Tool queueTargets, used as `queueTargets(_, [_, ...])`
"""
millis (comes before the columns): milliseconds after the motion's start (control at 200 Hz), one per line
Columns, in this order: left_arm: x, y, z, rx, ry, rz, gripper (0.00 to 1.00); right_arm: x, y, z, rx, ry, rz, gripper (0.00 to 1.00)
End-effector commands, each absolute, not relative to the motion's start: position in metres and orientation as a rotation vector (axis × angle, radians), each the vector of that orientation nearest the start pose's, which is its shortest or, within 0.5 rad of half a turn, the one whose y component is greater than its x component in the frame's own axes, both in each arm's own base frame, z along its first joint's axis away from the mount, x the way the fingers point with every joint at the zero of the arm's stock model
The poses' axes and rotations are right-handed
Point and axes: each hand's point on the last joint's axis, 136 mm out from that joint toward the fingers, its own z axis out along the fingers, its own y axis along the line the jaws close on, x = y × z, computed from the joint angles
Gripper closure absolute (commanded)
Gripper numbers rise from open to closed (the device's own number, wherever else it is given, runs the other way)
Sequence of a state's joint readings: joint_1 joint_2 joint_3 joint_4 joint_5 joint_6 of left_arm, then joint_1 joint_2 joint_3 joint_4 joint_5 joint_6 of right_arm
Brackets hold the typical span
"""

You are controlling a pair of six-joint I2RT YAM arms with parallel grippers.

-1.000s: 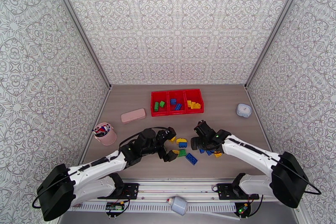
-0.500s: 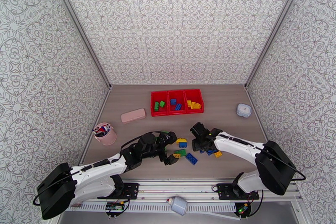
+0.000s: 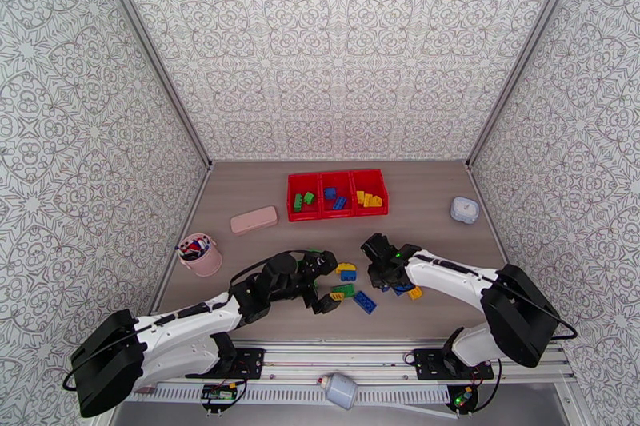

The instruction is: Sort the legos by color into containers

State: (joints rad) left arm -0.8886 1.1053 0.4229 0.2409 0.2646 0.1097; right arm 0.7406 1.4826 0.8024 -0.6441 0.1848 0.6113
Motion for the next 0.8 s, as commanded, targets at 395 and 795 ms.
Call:
queueTargets(395, [0.187,-0.297,0.146,1.133,1.687,-0.715,0.01,0.255,0.187,0.080,-0.167,2.701,0.100,0.75])
queueTargets(795, [0.198,-0.275,0.156,0.987,1.711,-0.639,0.00,0.330,0.242,0.144,-0.218,2.457,0.250,0.75])
